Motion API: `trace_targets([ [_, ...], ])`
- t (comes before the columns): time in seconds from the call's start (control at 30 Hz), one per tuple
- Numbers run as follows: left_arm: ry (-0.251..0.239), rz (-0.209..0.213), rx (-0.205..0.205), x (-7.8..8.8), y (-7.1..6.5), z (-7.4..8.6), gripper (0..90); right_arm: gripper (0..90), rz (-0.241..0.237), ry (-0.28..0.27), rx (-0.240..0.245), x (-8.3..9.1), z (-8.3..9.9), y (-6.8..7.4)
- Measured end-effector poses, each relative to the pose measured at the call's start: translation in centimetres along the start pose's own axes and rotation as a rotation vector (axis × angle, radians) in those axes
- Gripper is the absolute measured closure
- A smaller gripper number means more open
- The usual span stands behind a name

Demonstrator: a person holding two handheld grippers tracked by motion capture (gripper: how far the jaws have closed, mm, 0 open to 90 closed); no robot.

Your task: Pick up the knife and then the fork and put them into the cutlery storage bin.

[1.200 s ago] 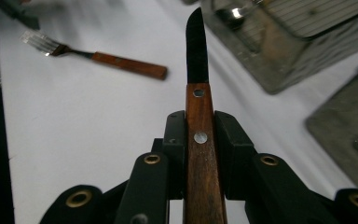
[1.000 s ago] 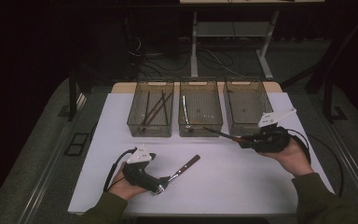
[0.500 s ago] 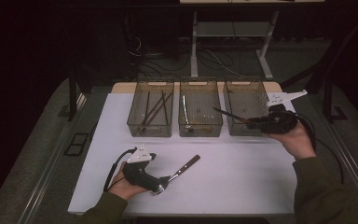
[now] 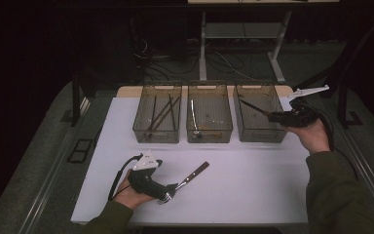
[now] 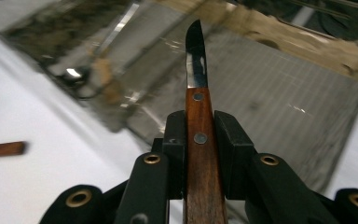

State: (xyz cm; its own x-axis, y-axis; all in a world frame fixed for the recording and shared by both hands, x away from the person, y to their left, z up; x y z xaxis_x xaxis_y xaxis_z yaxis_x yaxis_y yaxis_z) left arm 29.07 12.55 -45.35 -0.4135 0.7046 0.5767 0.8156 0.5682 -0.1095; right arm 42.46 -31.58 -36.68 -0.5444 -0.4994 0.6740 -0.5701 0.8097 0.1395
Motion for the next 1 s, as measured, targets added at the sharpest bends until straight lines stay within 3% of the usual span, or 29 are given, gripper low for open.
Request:
trace_targets([
  [0.17, -0.004, -0.001, -0.001, 0.0, 0.0, -0.1, 0.0, 75.6, 0.059, 0.019, -0.025, -1.0, 0.2, -1.3],
  [0.33, 0.0, -0.004, -0.007, -0.1, -0.2, -0.1, 0.0, 75.5, 0.083, 0.035, -0.052, -2.2, 0.1, -2.2],
  [0.73, -0.011, 0.0, 0.001, 0.0, -0.2, -0.1, 0.0, 75.5, 0.138, 0.128, -0.061, -5.8, -0.7, -3.1],
  [1.0, -0.016, 0.003, 0.004, 0.0, -0.2, -0.2, 0.0, 75.5, 0.16, 0.188, -0.07, -7.1, -0.6, -3.4],
])
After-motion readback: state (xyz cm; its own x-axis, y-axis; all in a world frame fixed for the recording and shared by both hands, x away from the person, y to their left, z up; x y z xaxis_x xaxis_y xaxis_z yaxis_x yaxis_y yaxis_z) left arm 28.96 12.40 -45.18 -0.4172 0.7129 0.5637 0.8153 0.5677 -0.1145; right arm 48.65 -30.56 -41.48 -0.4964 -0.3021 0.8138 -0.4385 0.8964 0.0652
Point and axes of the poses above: each handheld gripper's, and its own axes: x roughly backward along the jaws, z roughly out of its underside, y roughly to its left, the point moved 3 cm from there along -x, roughly forward along the jaws, and after that the axes turned 1 degree about -z, right-handed, at the moved point
